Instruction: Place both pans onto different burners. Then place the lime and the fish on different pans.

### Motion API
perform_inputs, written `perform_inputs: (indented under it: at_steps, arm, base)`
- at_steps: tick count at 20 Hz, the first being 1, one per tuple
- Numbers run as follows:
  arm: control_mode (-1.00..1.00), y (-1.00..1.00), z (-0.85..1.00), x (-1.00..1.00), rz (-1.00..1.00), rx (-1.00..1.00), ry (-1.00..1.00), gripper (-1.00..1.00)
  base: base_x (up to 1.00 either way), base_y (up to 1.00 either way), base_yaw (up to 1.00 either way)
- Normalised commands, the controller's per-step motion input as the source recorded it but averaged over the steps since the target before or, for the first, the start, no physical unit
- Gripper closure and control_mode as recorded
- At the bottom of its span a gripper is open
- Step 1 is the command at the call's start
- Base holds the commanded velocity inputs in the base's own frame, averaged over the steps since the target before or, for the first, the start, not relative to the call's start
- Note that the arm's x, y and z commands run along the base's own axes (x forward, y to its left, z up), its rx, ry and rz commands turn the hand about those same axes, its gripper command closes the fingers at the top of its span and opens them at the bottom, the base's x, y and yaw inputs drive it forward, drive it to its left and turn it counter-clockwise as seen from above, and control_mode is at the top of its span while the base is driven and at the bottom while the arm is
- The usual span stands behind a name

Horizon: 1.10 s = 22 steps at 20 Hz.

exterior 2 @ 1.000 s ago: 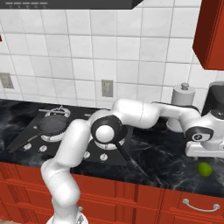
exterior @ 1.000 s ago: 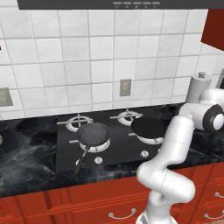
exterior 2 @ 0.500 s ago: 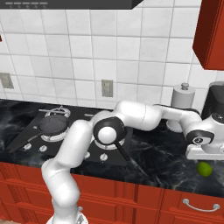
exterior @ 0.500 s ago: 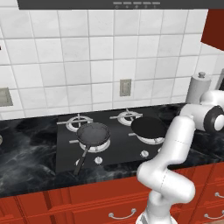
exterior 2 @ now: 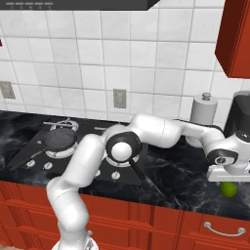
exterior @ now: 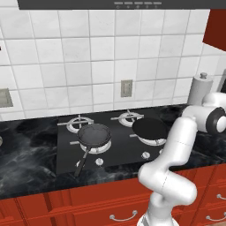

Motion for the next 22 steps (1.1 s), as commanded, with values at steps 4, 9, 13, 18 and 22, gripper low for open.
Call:
perform_inputs:
  at_steps: [4,9,13,18,22]
  arm:
    - [-1.00,-0.02,-0.17,0.00,0.03,0.00,0.00,-1.00]
    - [-1.00,-0.06,-0.14,0.00,0.04,0.00,0.00,-1.00]
    - [-1.00,-0.05,-0.07,0.00,0.04,0.00,0.00,-1.00]
    - [-1.00,-0.01,-0.05,0.00,0.02,0.00,0.00,-1.00]
    - [-1.00,0.00,-0.02,0.00,0.00,0.00,0.00,1.00]
  base:
    - [0.00,0.00,0.00]
    - [0.00,0.00,0.00]
    - [0.00,0.00,0.00]
    - [0.00,0.00,0.00]
    - [0.00,0.00,0.00]
